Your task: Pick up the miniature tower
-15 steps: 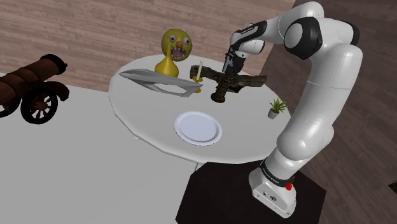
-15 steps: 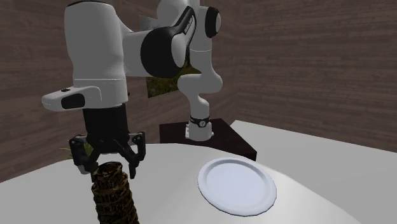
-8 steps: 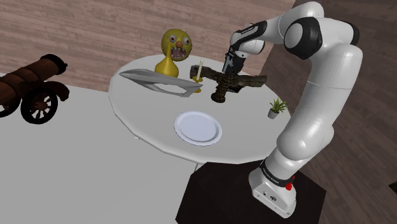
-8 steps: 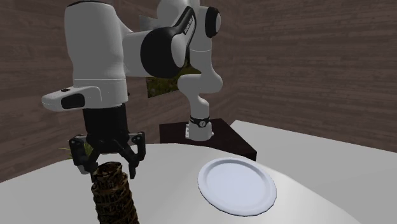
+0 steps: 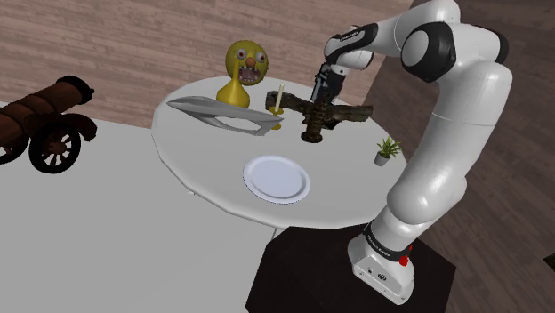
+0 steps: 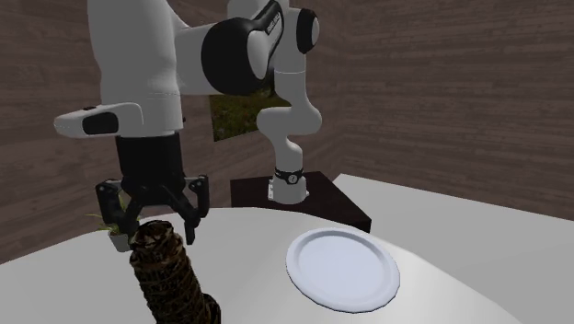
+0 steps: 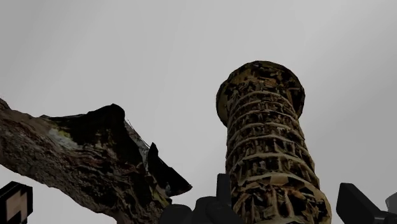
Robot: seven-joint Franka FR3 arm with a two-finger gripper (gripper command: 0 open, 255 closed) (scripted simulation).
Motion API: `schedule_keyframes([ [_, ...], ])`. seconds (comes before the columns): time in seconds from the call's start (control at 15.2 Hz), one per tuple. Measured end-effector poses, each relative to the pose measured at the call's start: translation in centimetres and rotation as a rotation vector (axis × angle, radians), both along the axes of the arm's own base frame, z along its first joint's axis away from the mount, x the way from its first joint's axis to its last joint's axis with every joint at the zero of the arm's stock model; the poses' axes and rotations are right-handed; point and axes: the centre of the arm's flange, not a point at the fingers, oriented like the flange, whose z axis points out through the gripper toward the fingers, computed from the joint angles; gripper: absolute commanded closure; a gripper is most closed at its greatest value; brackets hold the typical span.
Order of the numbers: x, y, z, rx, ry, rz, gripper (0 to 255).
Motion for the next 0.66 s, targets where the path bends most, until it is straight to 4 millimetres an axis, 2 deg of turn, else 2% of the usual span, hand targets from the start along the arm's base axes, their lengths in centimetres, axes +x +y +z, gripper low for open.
schedule_keyframes([
  [0.66, 0.0, -0.1, 5.0, 0.000, 0.000, 0.000, 255],
])
